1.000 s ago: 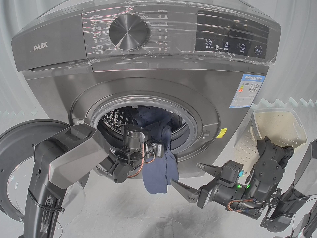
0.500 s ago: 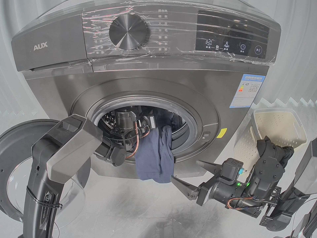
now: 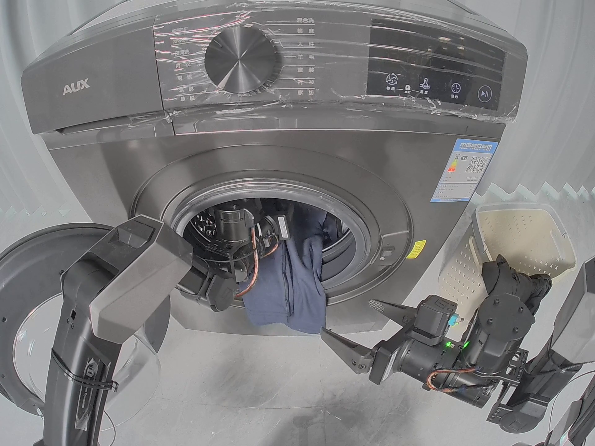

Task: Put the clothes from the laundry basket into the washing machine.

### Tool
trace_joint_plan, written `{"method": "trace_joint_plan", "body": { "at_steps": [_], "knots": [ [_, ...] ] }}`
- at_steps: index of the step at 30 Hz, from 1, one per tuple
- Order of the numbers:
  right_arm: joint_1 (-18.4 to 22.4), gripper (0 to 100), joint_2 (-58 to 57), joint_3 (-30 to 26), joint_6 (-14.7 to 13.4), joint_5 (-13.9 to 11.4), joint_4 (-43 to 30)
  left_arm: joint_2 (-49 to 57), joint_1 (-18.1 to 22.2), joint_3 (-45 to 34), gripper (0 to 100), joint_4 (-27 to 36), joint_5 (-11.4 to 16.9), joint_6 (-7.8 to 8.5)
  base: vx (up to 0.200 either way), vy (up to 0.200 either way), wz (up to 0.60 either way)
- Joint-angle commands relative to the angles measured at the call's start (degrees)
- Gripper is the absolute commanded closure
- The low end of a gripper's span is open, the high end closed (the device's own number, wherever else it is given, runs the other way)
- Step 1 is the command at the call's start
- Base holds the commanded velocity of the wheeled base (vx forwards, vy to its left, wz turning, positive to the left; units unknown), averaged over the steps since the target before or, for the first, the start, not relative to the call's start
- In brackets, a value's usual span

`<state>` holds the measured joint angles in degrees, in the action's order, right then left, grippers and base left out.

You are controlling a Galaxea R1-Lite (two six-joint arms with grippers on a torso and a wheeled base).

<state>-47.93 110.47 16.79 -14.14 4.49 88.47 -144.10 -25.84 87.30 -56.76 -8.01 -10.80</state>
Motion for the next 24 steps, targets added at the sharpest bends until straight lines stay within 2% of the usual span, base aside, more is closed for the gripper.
{"method": "trace_joint_plan", "body": {
  "at_steps": [1, 5, 9, 12, 13, 16, 24],
  "knots": [
    [-0.14, 0, 0.10, 0.00, -0.01, 0.00, 0.04, 3.22, -1.84, -6.44, 0, 0.25, 0.89, -0.01, 0.000, 0.000, 0.00],
    [-0.14, 0, 0.10, 0.00, -0.01, 0.00, 0.04, 5.85, -4.21, -13.82, 0, 0.16, 4.67, 0.17, 0.000, 0.000, 0.00],
    [-0.05, 0, 0.10, -0.09, -0.01, 0.00, 0.04, 6.56, -5.53, -18.65, 0, 0.07, 7.04, 0.69, 0.000, 0.000, 0.00],
    [-0.14, 0, 0.10, 0.00, -0.01, 0.00, 0.04, 6.12, -5.80, -19.53, 0, 0.07, 7.13, 1.31, 0.000, 0.000, 0.00],
    [-0.23, 0, 0.10, 0.00, -0.01, 0.00, 0.04, 5.50, -5.80, -19.80, 0, 0.07, 7.04, 2.10, 0.000, 0.000, 0.00],
    [-0.14, 0, 0.01, 0.00, -0.01, 0.00, 0.04, 3.39, -5.80, -19.36, 0, -0.02, 6.52, 3.07, 0.000, 0.000, 0.00],
    [-0.05, 0, 0.01, 0.35, -0.01, 0.00, 0.04, 1.46, -5.01, -18.83, 0, -0.02, 6.34, 3.77, 0.000, 0.000, 0.00]
  ]
}}
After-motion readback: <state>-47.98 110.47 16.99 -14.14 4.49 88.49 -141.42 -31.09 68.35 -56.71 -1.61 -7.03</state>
